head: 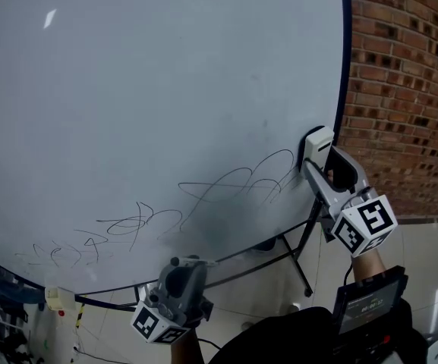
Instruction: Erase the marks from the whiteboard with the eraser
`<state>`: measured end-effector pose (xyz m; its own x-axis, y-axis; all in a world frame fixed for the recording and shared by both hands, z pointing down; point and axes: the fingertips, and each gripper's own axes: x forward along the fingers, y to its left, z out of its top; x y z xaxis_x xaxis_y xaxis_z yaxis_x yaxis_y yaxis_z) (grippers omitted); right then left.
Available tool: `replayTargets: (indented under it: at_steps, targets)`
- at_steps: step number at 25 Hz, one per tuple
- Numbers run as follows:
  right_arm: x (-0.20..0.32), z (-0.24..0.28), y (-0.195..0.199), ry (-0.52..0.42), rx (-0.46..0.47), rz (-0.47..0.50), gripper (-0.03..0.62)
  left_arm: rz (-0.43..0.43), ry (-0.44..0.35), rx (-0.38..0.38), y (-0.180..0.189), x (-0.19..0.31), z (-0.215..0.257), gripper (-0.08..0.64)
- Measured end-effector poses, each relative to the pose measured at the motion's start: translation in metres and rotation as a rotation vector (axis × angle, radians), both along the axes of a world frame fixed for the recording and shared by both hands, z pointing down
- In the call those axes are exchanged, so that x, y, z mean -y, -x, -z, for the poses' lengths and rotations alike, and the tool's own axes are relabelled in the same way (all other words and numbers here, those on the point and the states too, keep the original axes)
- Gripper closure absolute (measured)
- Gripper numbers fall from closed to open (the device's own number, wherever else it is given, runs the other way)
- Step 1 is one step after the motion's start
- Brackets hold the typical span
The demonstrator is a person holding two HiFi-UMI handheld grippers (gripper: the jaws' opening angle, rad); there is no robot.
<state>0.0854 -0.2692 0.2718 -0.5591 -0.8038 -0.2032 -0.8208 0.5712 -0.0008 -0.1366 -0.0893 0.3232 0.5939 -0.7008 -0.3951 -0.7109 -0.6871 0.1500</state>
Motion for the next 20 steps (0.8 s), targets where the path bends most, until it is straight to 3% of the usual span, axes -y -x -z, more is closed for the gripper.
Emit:
replayTargets:
  at_steps: [6, 10, 16, 20]
  targets:
    - [0.003, -0.128, 0.002, 0.199, -0.053, 0.009, 0.364, -0.022, 0.009, 0.018, -0.007, 0.005, -0.005, 0.502]
    - [0.003, -0.177, 0.003, 0.274, -0.073, -0.005, 0.364, -0.028, 0.011, 0.026, -0.009, 0.006, -0.004, 0.502]
    - [0.004, -0.178, 0.003, 0.298, -0.093, -0.014, 0.364, -0.031, 0.007, 0.033, -0.007, 0.004, -0.004, 0.502]
    - [0.004, -0.138, 0.005, 0.261, -0.074, -0.016, 0.364, -0.032, 0.0, 0.026, -0.003, 0.004, -0.004, 0.502]
